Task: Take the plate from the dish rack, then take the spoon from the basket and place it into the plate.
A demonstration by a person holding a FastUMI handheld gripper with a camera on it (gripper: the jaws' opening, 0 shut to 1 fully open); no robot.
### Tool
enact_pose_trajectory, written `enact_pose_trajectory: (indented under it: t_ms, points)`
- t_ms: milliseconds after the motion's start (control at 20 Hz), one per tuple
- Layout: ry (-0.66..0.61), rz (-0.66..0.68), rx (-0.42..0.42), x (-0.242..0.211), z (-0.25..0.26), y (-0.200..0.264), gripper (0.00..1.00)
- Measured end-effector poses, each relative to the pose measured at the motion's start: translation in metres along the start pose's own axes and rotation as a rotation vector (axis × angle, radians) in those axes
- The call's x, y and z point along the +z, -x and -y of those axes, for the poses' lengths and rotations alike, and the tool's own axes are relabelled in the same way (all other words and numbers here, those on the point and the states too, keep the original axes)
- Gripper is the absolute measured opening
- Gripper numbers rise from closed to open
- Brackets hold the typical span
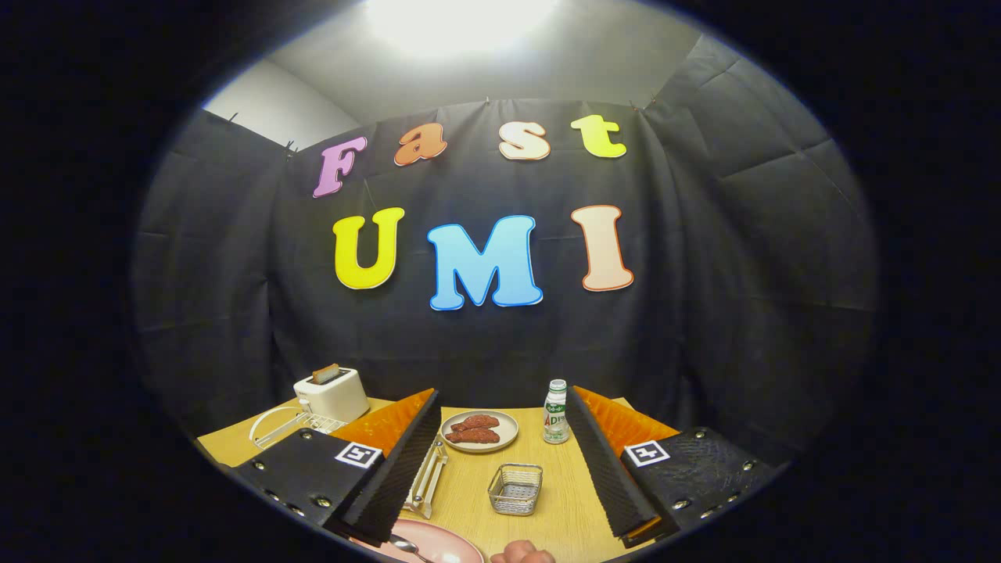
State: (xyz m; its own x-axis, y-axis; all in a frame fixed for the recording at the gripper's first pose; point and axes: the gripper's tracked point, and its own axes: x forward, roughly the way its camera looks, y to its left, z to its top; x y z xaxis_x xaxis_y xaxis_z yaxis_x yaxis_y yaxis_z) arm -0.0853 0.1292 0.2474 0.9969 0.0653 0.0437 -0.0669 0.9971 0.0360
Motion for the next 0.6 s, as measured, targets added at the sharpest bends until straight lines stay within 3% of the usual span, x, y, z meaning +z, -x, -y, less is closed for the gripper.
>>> enact_pose_trajectory:
  t_ms: [600]
  points:
    - [0.037, 0.043, -0.01, -0.015, 0.045, 0.009, 0.97]
